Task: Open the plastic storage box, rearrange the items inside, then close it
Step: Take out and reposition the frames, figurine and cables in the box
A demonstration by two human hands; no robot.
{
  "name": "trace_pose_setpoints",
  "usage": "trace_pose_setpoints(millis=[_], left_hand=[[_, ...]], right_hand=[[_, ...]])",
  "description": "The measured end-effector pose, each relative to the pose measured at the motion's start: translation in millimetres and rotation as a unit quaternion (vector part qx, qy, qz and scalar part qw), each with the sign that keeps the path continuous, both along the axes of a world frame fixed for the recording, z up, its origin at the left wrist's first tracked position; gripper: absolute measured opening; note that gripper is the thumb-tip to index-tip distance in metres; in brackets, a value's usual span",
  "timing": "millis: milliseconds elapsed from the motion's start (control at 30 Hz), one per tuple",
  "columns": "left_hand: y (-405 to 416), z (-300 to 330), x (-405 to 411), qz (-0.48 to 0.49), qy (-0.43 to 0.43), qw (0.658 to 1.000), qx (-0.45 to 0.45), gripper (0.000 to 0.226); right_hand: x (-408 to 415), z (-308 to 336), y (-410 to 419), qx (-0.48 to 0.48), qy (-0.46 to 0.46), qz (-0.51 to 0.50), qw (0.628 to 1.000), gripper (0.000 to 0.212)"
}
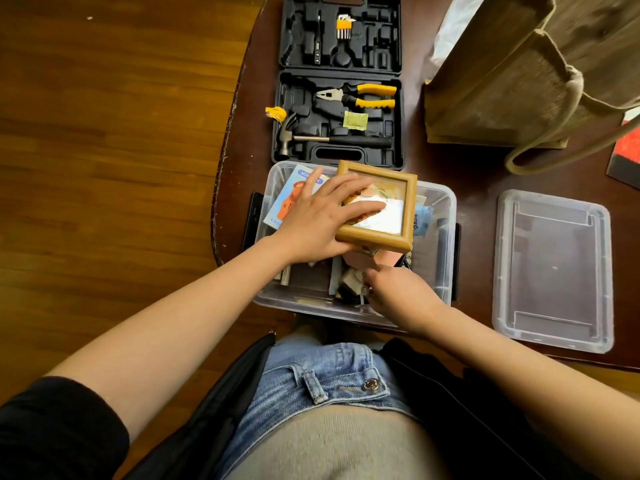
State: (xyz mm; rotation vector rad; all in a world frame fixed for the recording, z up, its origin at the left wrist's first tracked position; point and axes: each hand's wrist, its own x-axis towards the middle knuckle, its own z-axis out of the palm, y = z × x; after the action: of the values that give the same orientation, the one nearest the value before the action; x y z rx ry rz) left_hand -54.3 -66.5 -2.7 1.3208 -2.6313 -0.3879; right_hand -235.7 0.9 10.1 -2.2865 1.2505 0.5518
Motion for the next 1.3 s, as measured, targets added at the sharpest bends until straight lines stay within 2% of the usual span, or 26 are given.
trace_pose_setpoints(millis=[100, 300, 500, 900, 1100, 1233, 1300], left_hand=[[0.4, -0.3, -0.3, 0.001, 0.001, 1.0, 0.005, 0.068], [-1.3, 0.5, 0.2, -0.004, -0.01, 1.0, 0.013, 0.068], [-1.3, 1.4, 0.2, -0.008, -0.016, 1.0, 0.016, 0.067], [-2.1, -0.4, 2.4, -0.019, -0.013, 1.0, 0.012, 0.068], [-2.8, -0.9, 3.6, -0.024, -0.006, 1.0, 0.011, 0.069], [-3.5, -0.6, 4.4, -0.028, -0.006, 1.0, 0.012, 0.069], [-3.8, -0.8, 4.5, -0.029, -0.006, 0.999, 0.013, 0.069]], right_hand=[[-19.0, -5.6, 2.8, -0.001, 0.083, 0.019, 0.996, 0.021], [-34.1, -29.9, -12.1, 0.073, 0.153, 0.055, 0.984, 0.018], [-27.6, -52.1, -15.4, 0.118, 0.167, 0.038, 0.978, 0.024], [-25.0, -51.7, -9.2, 0.061, 0.185, -0.031, 0.98, 0.02], [-19.7, -47.8, -7.3, 0.022, 0.205, -0.052, 0.977, 0.028], [-22.0, -47.3, -8.0, 0.054, 0.169, -0.05, 0.983, 0.029], [-28.6, -45.7, -8.8, 0.074, 0.137, -0.037, 0.987, 0.041]])
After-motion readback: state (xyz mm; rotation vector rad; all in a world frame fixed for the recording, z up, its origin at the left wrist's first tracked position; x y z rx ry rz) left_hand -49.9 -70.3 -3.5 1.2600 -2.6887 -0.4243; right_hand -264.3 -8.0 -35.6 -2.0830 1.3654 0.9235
